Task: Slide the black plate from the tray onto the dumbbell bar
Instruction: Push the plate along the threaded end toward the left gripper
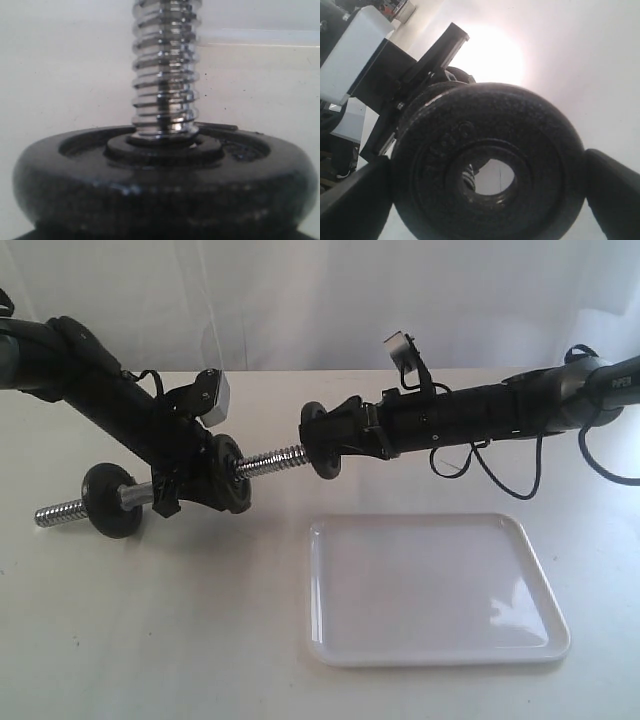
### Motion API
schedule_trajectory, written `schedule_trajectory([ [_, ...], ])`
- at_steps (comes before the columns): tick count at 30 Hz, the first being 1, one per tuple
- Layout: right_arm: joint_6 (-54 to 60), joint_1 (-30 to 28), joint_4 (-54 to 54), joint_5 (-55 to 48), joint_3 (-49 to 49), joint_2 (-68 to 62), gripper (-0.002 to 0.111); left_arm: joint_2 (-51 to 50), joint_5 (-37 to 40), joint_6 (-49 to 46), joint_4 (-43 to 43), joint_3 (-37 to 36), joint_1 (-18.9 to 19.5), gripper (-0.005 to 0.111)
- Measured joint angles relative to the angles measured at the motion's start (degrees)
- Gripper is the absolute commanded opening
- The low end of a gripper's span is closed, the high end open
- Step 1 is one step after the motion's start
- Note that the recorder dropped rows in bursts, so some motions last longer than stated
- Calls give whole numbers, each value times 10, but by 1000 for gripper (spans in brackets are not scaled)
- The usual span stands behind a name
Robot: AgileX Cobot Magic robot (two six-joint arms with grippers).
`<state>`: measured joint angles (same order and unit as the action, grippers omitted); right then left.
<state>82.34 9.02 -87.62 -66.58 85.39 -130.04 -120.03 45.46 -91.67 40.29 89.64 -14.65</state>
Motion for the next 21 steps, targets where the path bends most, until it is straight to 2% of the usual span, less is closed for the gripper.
schedule_trajectory([
  [11,-3,-1,48,0,0,12,0,-2,-2,-1,3,0,0,0],
  [21,-5,-3,43,-2,-10,12,0,-2,-3,-1,4,0,0,0],
])
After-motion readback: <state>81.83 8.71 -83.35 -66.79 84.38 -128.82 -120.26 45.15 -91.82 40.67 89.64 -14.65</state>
